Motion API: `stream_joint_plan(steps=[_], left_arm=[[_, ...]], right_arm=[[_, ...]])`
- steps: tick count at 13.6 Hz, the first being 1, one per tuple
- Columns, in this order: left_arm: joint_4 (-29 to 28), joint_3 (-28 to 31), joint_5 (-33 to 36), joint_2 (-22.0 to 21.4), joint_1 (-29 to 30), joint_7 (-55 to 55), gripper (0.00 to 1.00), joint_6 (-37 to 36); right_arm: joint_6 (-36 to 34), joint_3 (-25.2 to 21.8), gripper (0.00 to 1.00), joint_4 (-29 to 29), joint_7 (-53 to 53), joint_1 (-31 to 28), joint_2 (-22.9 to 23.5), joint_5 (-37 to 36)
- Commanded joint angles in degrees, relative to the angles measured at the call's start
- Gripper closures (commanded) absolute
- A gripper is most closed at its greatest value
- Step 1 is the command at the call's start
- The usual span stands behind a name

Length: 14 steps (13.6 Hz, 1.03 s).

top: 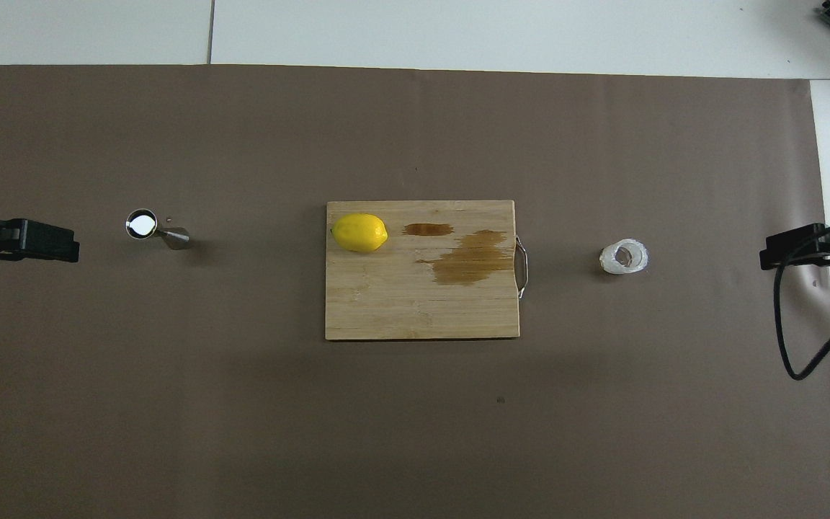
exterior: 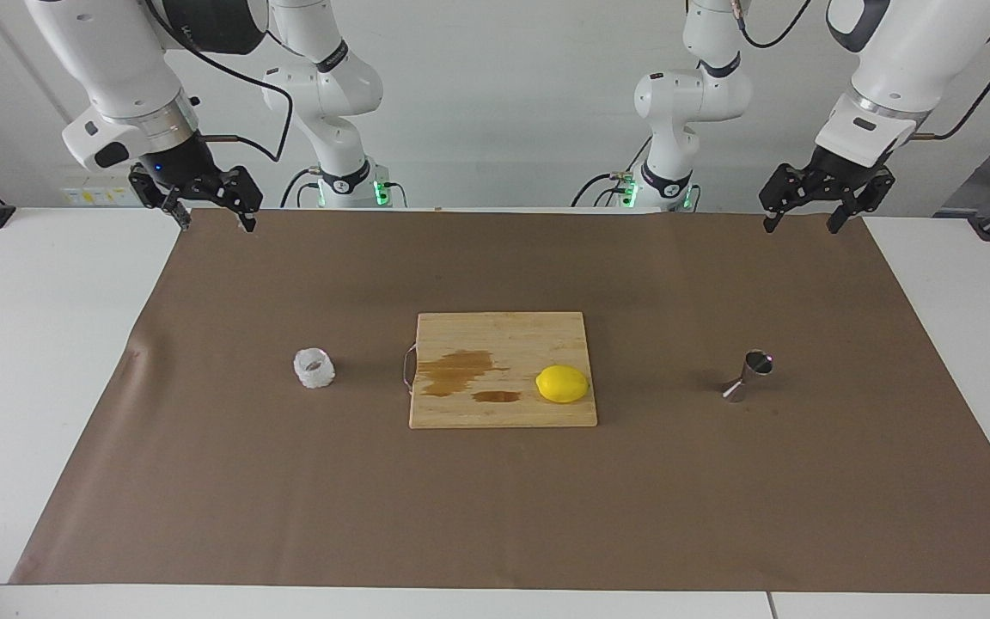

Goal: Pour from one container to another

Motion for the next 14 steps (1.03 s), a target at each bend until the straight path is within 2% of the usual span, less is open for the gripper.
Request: stream_joint_plan(steps=[1,3,4,7,13,14], left_arm=[[-3.67,-0.39,-0.61,-2.76,0.92,0.45,0.0,2.07],[-4.11,-0.39,-1.22,-2.59,0.93,-0.42,0.0,4.88],[-3.41,0.13,-3.74,-1.89,1.01,-1.12,0.0,2.11],[3.34,0.49,-5.18,4.95,3.12,-4.11,0.0,-2.75],[5.99,0.49,-5.7,12.51,3.21,-16.31,0.0,-1.44],[6.0,0.66,-7.88,13.05,3.82,-18.95,0.0,-0.91]], right_arm=[[0.01,-0.11,0.0,0.0,-1.2,-0.18,0.0,-0.05],[0.01,-0.02,0.0,0.0,-1.11,-0.18,0.0,-0.05],[0.01,-0.11,0.0,0.0,-1.11,-0.18,0.0,-0.05],[0.01,-0.11,0.0,0.0,-1.11,-0.18,0.0,-0.05],[0.01,-0.11,0.0,0.0,-1.2,-0.18,0.0,-0.05],[-0.08,-0.11,0.0,0.0,-1.2,-0.18,0.0,-0.05]])
